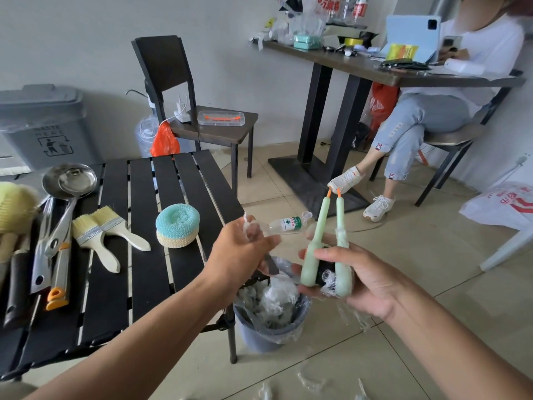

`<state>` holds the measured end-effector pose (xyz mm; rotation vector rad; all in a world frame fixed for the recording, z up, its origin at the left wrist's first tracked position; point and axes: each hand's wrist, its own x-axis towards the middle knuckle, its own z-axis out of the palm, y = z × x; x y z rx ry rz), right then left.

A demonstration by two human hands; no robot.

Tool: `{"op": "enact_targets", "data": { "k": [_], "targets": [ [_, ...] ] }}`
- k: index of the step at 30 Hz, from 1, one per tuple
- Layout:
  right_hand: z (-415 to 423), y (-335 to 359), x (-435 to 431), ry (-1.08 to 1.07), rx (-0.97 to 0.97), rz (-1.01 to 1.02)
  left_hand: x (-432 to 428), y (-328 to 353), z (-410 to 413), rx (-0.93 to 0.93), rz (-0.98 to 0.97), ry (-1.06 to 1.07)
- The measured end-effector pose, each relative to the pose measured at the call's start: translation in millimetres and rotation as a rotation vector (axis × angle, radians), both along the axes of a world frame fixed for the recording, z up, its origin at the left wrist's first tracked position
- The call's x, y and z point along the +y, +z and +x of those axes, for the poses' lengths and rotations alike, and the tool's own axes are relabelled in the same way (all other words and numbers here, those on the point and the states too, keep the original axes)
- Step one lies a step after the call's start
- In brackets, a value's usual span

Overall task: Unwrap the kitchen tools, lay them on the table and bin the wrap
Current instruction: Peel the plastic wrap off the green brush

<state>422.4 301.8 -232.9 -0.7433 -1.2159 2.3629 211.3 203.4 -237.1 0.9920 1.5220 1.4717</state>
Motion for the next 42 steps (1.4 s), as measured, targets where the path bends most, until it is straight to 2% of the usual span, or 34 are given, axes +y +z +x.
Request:
{"op": "enact_targets", "data": {
  "k": [4,7,9,13,19,27,30,33,36,42],
  "targets": [
    [1,2,-1,0.0,0.052,-0.02,7,-1,-16,0.08,0.006,0.196],
    [-1,2,-3,-0.031,0.008,0.008,7,-4,-12,0.124,0.001,0.233],
    [-2,2,-5,-0.033,-0.018,0.01,4,-1,-9,0.119,-0.05,0.137],
    [-2,5,-10,0.08,-0.045,0.112,1,9,3,0.208,-0.278,-0.312],
    [-5,7,-11,0.125,-0.087,0.227,-3,11,3,0.051,-0.113,-0.476],
    [-13,-4,-15,0.068,-0.229,0.278,-7,13,5,0.082,-0.017,-0.42],
    [-16,-8,-16,0.028,-0.278,0.294,-7,13,7,0.144,0.003,-0.313],
    [-16,-11,-16,-0.026,-0.26,0.227,-4,12,6,0.176,0.014,-0.22],
    [-19,-13,-21,-0.025,-0.233,0.19,-1,11,7,0.104,0.043,-0.218],
    [-23,-17,-25,-0.02,-0.25,0.265,3,6,11,-0.162,0.074,-0.287]
  ]
}}
